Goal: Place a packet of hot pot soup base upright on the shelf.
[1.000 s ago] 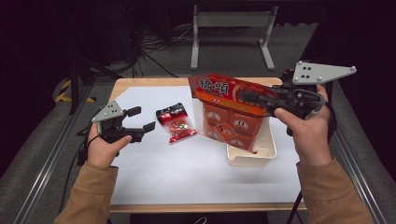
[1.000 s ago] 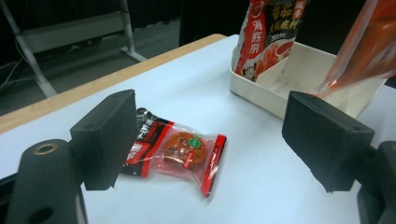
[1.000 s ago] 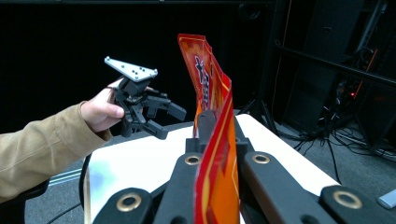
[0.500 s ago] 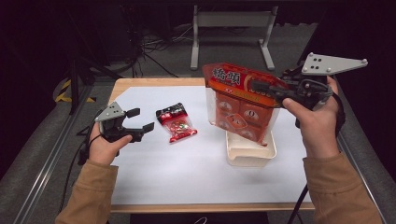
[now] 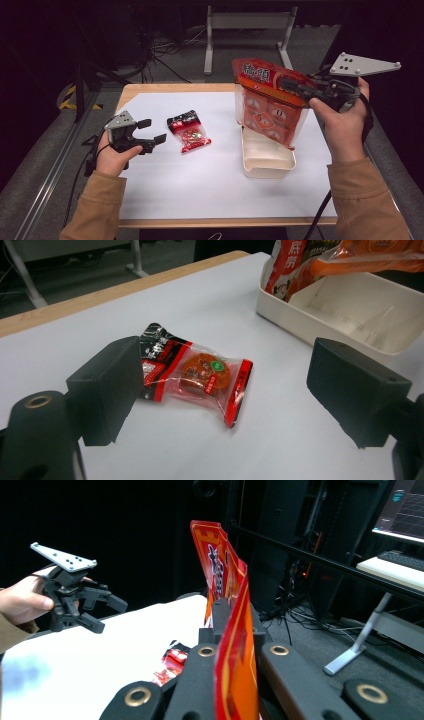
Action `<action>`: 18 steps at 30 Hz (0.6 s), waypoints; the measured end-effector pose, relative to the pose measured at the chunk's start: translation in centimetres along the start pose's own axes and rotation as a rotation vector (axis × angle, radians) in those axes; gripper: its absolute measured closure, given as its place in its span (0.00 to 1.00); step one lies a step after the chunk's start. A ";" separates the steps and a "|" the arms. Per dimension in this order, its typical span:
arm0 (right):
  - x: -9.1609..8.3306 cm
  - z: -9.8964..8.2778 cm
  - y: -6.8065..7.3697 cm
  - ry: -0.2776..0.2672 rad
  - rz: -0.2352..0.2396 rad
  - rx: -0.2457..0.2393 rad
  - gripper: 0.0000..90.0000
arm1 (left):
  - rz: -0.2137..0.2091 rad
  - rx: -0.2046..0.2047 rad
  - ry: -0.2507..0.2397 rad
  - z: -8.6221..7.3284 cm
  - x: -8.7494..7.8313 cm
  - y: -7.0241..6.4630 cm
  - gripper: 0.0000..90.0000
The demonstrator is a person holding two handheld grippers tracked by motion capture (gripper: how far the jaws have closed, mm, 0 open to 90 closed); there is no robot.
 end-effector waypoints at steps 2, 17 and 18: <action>0.0 -0.2 -0.3 0.000 -0.010 0.002 1.00 | -0.002 -0.007 0.001 -0.1 0.1 0.0 0.18; 0.3 -2.6 -1.6 -0.028 -0.013 0.059 1.00 | 0.004 -0.004 0.022 -0.5 0.7 0.4 0.18; 0.4 -2.8 -1.6 -0.030 -0.011 0.062 1.00 | 0.007 -0.001 0.023 -0.5 0.7 0.4 0.18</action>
Point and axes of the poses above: each handheld gripper's, and its own axes: x roughly forward along the jaws, z roughly out of its top, y roughly to its left, the point moved 7 cm from there along x, roughly forward along the jaws, and after that the axes turned 13 degrees about y, right-handed, at the moved point
